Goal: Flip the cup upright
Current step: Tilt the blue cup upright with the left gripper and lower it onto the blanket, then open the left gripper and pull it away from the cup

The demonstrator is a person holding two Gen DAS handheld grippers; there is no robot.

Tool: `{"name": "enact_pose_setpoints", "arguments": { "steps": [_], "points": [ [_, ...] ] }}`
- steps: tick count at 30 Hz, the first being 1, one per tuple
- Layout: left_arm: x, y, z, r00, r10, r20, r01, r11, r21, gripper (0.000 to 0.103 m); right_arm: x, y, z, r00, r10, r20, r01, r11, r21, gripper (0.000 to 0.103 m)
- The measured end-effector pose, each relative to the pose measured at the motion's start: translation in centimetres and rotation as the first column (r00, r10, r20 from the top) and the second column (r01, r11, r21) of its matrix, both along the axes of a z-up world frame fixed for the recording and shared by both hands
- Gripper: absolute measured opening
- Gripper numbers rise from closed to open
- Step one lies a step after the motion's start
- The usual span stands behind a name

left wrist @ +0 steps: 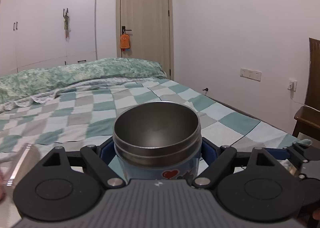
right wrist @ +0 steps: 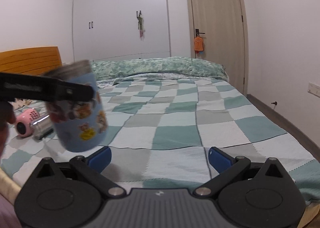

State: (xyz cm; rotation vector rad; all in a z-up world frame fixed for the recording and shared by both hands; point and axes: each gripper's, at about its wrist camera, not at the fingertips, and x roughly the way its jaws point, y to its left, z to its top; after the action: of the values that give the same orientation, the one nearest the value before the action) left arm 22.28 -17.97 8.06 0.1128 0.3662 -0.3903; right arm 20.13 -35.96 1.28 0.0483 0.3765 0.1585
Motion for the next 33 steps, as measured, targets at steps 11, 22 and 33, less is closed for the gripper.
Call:
{"name": "enact_pose_setpoints", "arguments": {
  "steps": [11,22,33],
  "points": [
    [4.1,-1.5,-5.5,0.999,0.006,-0.035,-0.005,1.000,0.025,0.087,2.2,-0.9,-2.3,0.999,-0.014,-0.030,0.014,1.000,0.006,0.103],
    [0.9,0.9,-2.4,0.996,0.008,0.090,-0.007,1.000,-0.015,0.103,1.0,0.4,-0.8,1.000,-0.005,0.017,0.005,1.000,-0.021,0.103],
    [-4.7,6.6,1.6,0.982,0.094,0.163,-0.087,0.995,-0.046,0.103,-2.8,3.7,2.9,0.995,0.036,0.092,-0.031,0.998,-0.052,0.103]
  ]
}}
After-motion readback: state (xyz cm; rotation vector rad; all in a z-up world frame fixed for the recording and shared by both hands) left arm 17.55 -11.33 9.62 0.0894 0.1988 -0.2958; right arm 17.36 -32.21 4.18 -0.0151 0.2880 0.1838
